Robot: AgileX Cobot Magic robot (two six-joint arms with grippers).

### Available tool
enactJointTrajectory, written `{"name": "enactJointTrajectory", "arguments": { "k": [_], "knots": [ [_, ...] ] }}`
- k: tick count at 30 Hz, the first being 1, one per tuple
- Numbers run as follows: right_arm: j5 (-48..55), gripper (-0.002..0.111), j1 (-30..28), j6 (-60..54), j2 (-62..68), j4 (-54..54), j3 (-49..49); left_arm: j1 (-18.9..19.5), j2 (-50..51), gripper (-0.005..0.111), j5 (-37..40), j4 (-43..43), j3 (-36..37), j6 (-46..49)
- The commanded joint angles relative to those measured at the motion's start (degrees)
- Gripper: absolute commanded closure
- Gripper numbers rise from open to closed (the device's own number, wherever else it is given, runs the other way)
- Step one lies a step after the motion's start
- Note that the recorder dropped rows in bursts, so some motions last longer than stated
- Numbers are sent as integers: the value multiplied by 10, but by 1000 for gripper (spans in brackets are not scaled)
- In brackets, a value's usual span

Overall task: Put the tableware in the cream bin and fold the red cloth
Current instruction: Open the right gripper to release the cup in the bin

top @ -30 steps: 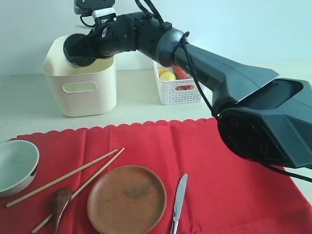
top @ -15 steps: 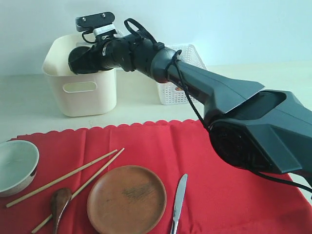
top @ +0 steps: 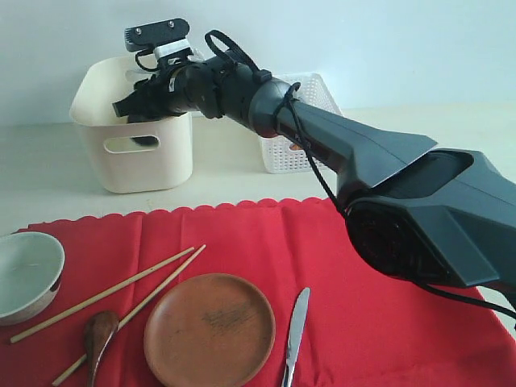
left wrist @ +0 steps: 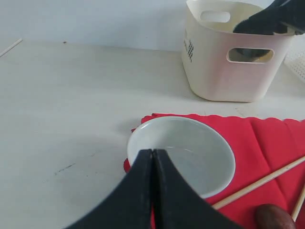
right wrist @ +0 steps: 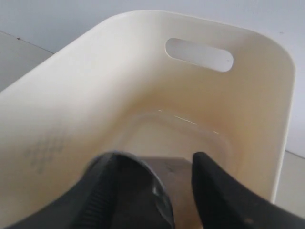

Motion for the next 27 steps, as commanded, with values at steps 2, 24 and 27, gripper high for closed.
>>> {"name": "enactJointTrajectory", "arguments": {
  "k": [2,24,27],
  "knots": [
    [-6,38,0,2,-1,-3,-4,0,2,107,-6,3,-3,-1],
    [185,95,23,-102,-110,97,-4,0,2,107,-6,3,-3,-1],
    [239,108,27,-112,-131,97,-4,0,2,107,-6,3,-3,-1]
  ]
}}
